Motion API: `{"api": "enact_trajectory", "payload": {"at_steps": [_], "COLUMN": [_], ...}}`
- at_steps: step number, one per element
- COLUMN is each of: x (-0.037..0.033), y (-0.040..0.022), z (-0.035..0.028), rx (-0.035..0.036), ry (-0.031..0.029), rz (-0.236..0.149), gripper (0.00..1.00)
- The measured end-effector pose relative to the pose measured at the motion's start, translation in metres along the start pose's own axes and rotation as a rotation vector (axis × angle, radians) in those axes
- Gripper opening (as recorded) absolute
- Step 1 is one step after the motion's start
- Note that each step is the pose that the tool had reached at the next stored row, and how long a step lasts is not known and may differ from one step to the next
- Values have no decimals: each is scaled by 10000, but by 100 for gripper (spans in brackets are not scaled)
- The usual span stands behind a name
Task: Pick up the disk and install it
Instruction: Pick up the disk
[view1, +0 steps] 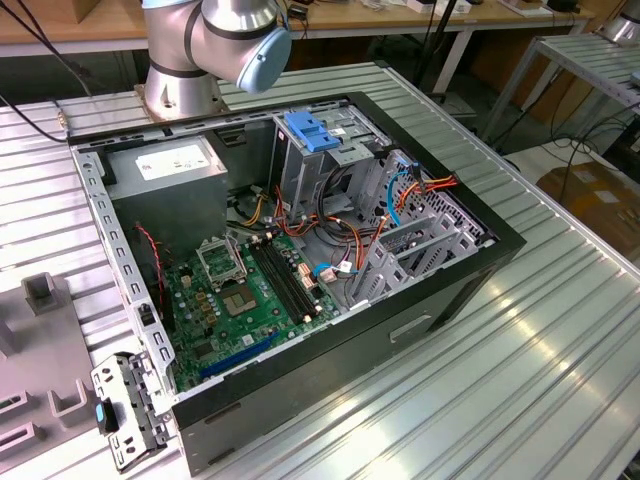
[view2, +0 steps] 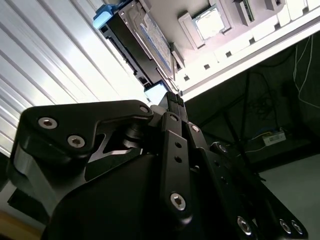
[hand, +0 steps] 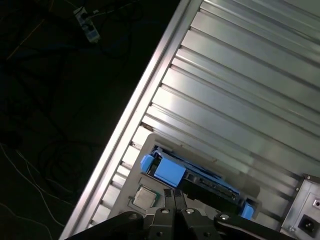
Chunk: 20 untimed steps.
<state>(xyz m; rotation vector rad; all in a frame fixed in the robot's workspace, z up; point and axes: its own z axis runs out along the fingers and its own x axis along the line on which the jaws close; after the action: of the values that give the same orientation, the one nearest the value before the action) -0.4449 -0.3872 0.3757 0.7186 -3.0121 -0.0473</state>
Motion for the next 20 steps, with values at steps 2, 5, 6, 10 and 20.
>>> {"api": "enact_trajectory", "payload": {"at_steps": [2, 5, 6, 10, 20], "x": [0, 0, 0, 0, 0], "y": [0, 0, 0, 0, 0], "z": [0, 0, 0, 0, 0], "rx": [5, 13, 16, 29, 64], "ry": [5, 14, 17, 32, 71], "rz": [-141, -359, -439, -797, -1777], "gripper": [11, 11, 11, 11, 11]}}
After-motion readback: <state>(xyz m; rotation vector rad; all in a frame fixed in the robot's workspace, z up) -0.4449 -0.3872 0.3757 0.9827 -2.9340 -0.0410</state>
